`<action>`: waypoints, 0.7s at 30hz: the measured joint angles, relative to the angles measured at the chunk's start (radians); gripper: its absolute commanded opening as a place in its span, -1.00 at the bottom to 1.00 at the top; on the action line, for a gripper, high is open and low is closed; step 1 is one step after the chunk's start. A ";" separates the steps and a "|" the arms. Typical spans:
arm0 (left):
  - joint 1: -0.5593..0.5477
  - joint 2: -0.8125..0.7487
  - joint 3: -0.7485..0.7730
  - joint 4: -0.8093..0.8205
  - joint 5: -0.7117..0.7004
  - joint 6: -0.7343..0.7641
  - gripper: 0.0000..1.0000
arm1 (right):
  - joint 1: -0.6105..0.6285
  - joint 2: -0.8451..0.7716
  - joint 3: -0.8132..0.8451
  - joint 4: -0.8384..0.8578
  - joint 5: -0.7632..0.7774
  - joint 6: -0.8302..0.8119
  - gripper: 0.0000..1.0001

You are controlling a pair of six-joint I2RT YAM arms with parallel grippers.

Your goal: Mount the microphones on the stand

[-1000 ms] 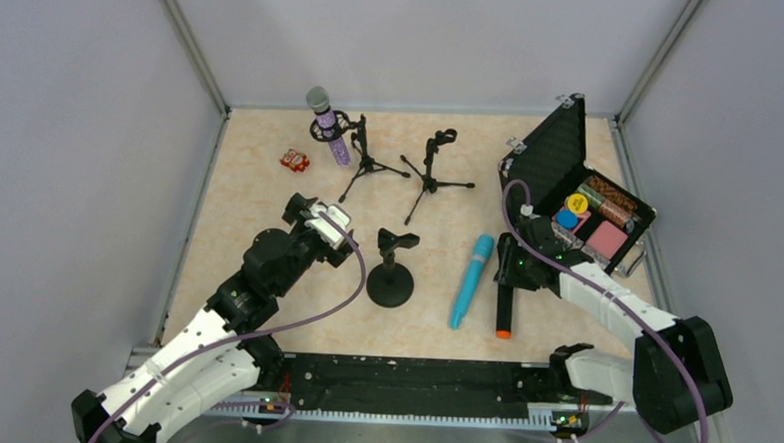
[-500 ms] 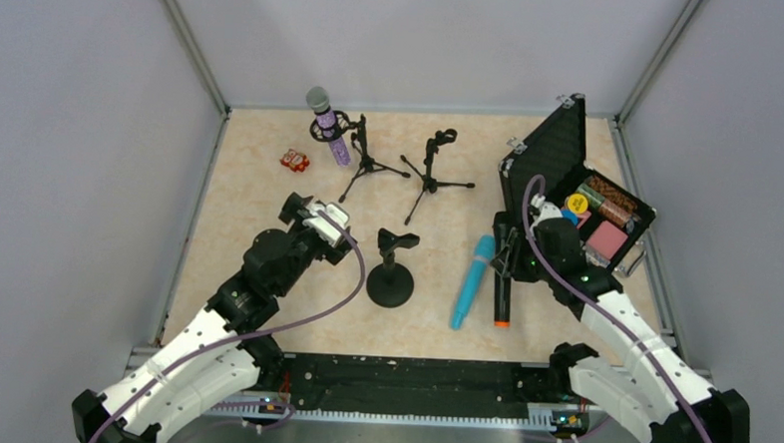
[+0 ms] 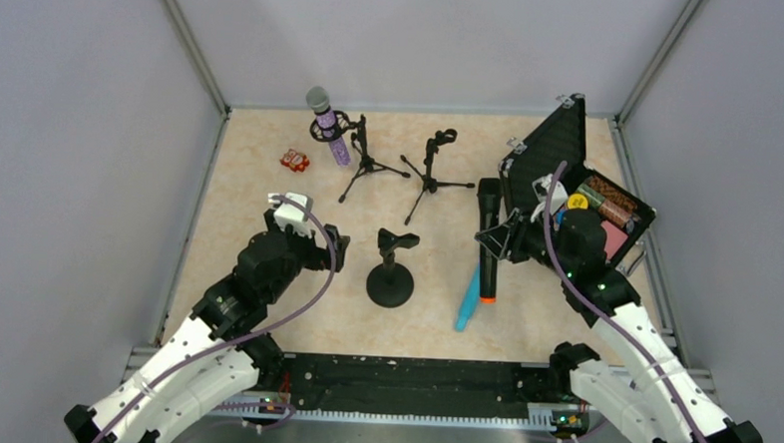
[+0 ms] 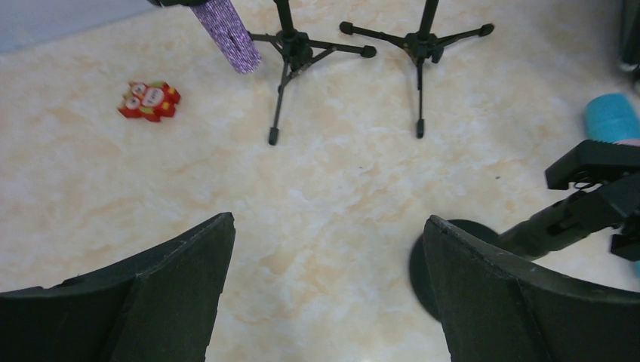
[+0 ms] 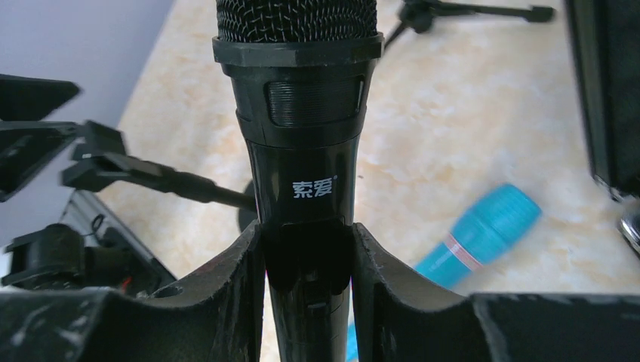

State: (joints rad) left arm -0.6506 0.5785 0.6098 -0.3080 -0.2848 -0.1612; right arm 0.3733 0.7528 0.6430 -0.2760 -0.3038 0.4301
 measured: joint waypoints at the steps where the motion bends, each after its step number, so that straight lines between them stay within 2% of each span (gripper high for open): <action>1: 0.001 -0.007 0.000 -0.018 0.011 -0.061 0.98 | 0.000 0.000 0.000 0.027 -0.024 0.008 -1.00; 9: 0.001 -0.013 -0.001 -0.021 0.104 -0.346 0.98 | 0.000 0.046 -0.007 0.290 -0.195 0.091 -1.00; 13: 0.001 -0.037 -0.012 0.031 0.164 -0.455 0.98 | 0.000 0.101 -0.005 0.412 -0.288 0.179 -1.00; 16: 0.001 -0.076 -0.020 0.106 0.192 -0.530 0.98 | 0.000 0.122 0.002 0.501 -0.341 0.259 -1.00; 21: 0.001 -0.109 -0.045 0.330 0.285 -0.608 0.98 | 0.000 0.125 0.036 0.643 -0.388 0.403 -1.00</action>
State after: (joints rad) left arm -0.6495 0.4694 0.5652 0.0219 0.0002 -0.7696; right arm 0.3733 0.8776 0.6788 0.3672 -0.6918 0.8333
